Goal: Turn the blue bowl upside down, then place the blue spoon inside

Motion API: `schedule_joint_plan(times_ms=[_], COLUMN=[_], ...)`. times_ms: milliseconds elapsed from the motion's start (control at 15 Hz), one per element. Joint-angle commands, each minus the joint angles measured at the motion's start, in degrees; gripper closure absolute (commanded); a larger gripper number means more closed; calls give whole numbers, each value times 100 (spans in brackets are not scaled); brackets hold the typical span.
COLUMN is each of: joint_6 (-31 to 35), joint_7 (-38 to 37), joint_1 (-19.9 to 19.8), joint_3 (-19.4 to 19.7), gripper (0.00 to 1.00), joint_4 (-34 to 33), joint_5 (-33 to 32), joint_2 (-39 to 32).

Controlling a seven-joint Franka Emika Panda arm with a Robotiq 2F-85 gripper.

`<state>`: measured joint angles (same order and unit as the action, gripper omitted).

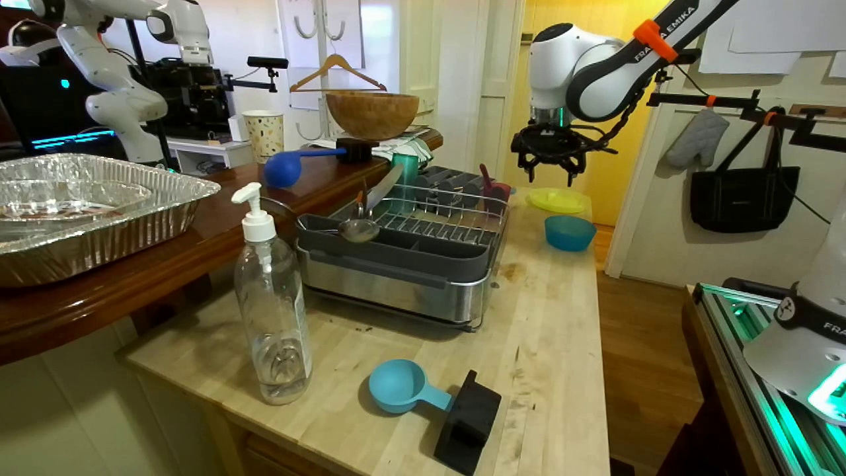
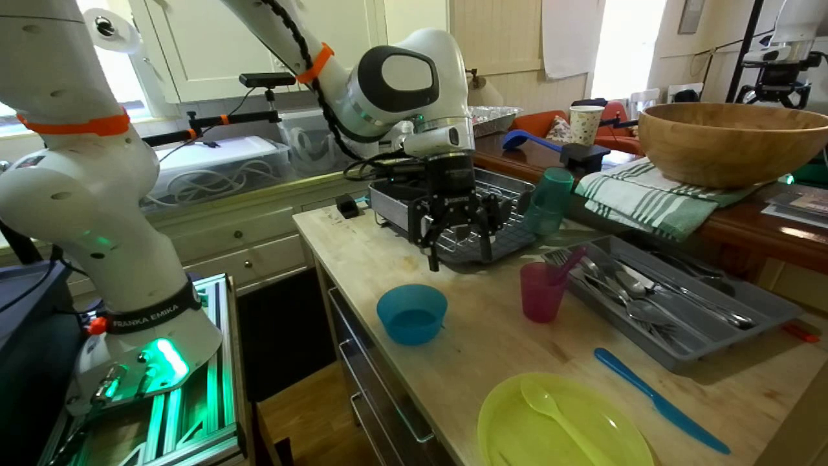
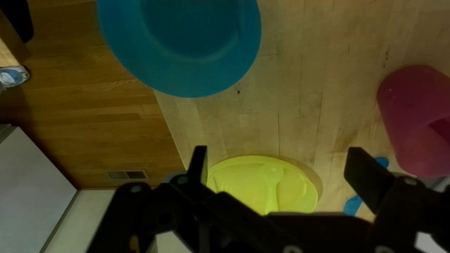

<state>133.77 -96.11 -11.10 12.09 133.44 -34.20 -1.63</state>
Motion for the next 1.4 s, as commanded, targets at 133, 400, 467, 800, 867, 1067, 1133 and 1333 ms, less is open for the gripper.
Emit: schedule_joint_plan(times_ms=[133,400,467,800,867,1067,1133,1333], joint_6=[-8,-98,-146,-118,-131,-81,-49,58], joint_7=[7,-283,-307,-146,-63,698,1006,2270], joint_1=[4,-71,-103,-283,-319,-495,-547,-727], joint_3=[2,97,154,476,512,498,491,467], gripper=[0,0,0,0,0,0,0,0], joint_4=[-6,-486,-658,-1403,-1526,-1785,-1834,-1932], joint_5=[9,131,234,1022,1240,2013,2216,2815], joint_2=[0,-519,-668,-1336,-1423,-1646,-1676,-1703])
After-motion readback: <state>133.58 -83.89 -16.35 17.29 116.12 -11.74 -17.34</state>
